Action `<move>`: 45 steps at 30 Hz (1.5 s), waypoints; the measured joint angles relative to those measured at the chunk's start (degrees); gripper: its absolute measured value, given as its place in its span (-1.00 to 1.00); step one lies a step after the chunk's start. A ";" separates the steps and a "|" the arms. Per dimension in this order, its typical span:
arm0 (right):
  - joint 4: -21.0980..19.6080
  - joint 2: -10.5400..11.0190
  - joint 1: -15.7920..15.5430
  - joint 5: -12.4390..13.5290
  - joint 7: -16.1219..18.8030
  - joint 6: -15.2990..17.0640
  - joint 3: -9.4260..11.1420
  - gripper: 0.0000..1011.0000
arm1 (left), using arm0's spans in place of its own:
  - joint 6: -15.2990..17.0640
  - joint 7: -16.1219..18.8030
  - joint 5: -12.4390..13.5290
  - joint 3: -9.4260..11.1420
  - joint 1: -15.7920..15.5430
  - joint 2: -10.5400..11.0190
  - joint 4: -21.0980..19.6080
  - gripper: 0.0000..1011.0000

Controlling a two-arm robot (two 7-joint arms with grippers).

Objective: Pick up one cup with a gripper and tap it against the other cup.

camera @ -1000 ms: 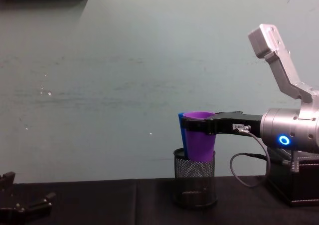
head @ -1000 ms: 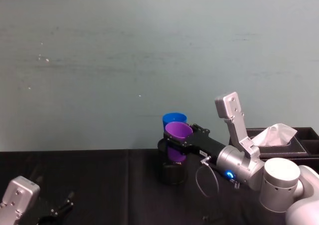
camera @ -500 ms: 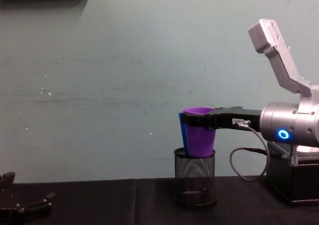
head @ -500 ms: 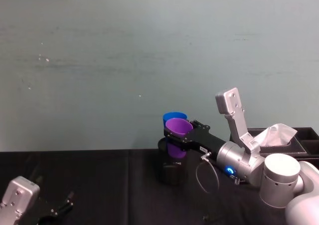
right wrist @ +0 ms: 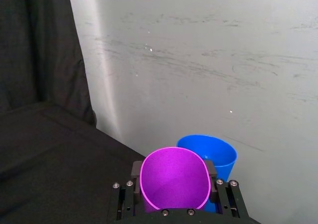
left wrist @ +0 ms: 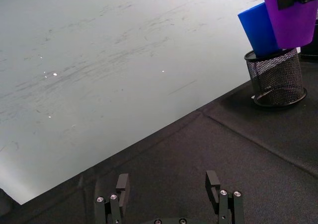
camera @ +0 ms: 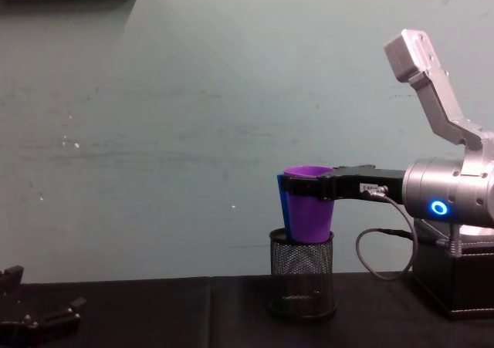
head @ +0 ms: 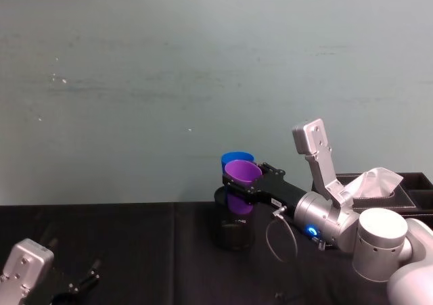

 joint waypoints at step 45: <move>0.00 0.00 -0.03 0.01 -0.10 -0.01 0.00 0.46 | 0.00 0.00 0.00 0.00 0.00 0.00 0.00 0.98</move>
